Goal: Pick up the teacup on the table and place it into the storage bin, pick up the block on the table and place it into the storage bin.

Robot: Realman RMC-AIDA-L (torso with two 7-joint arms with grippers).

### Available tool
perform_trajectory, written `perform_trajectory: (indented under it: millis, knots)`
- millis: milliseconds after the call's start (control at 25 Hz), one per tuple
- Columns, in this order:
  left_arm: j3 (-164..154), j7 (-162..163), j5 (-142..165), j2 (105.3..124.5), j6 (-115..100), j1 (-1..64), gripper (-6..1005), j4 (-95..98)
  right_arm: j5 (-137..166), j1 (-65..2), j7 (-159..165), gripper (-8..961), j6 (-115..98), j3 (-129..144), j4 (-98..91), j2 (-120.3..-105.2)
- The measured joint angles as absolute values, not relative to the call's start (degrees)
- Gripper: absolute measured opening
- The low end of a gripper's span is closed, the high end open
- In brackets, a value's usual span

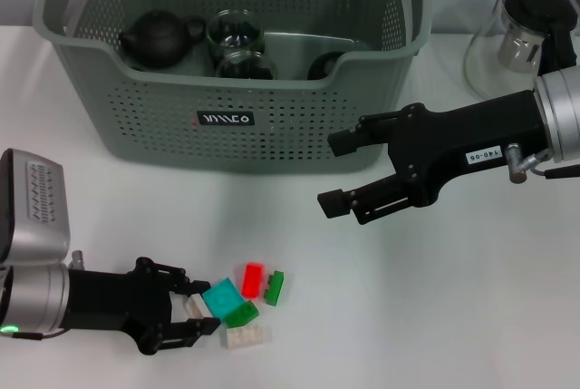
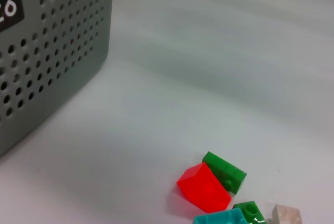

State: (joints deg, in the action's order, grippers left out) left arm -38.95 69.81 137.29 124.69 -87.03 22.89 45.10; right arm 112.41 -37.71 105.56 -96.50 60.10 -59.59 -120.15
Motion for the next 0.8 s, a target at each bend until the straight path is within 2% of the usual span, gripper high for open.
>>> perform_trajectory:
  millis: [120, 440, 800]
  knots:
    - [-38.9, 69.9, 137.4, 124.64, -87.0, 23.0, 490, 45.1, 112.4, -37.7, 105.6, 944, -96.5, 60.1, -59.6, -120.14]
    - [-38.8, 70.2, 137.4, 124.52, -86.7, 23.3, 424, 45.3, 112.4, -37.7, 105.6, 944, -96.5, 60.0, -59.6, -120.15]
    - [-38.2, 71.7, 137.4, 124.01, -87.2, 24.1, 424, 46.9, 112.4, -37.7, 105.2, 944, -96.5, 59.3, -59.6, -120.04]
